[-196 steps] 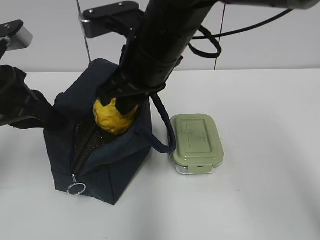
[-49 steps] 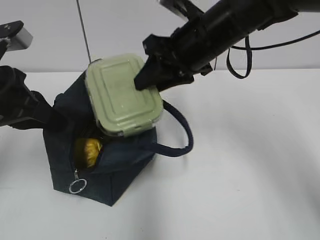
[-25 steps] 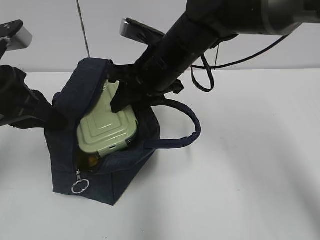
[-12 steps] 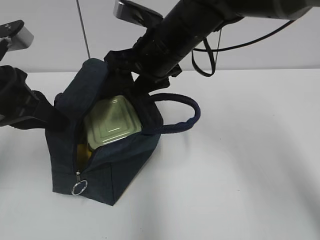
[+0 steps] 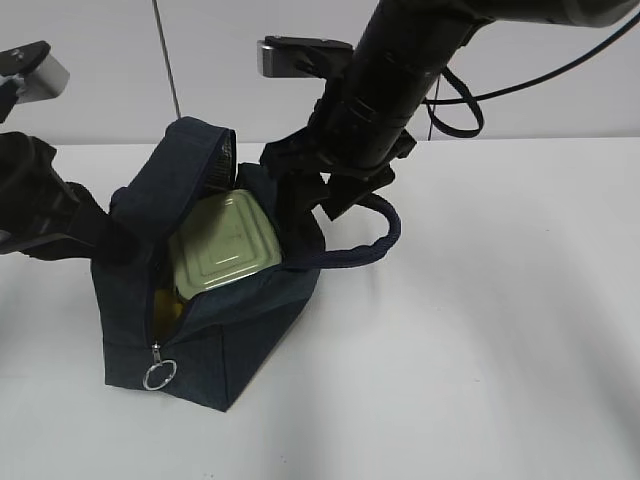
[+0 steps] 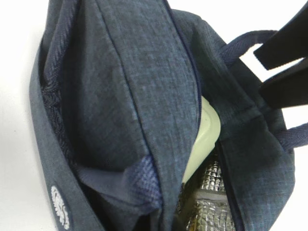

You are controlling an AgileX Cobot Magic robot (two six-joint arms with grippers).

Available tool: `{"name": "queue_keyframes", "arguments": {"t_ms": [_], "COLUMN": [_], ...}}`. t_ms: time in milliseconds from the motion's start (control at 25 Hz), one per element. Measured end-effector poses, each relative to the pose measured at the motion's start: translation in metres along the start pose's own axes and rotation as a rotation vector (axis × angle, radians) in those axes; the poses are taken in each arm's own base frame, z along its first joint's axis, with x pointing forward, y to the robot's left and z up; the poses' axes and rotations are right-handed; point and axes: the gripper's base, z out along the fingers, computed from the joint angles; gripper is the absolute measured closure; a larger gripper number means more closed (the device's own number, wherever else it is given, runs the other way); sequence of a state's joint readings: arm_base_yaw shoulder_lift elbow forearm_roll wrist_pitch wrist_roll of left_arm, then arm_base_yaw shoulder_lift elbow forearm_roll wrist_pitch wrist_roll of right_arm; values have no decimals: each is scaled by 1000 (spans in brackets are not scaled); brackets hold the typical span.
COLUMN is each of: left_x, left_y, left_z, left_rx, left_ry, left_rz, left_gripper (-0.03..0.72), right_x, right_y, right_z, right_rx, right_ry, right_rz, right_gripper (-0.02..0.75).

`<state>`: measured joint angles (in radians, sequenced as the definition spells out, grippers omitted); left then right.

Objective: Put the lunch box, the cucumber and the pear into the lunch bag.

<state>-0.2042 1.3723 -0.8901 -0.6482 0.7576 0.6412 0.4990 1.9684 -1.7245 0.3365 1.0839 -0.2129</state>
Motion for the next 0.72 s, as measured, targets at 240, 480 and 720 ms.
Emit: {"name": "queue_keyframes", "arguments": {"t_ms": [240, 480, 720], "left_x": [0, 0, 0], "left_y": [0, 0, 0], "left_z": [0, 0, 0], "left_rx": [0, 0, -1], "left_ry": [0, 0, 1], "left_rz": [1, 1, 1], "left_gripper": [687, 687, 687], "right_x": [-1, -2, -2], "right_y": [-3, -5, -10], "right_z": [0, 13, 30], "right_rx": [33, 15, 4], "right_ry": [-8, 1, 15], "right_rz": [8, 31, 52], "right_gripper": [256, 328, 438]}}
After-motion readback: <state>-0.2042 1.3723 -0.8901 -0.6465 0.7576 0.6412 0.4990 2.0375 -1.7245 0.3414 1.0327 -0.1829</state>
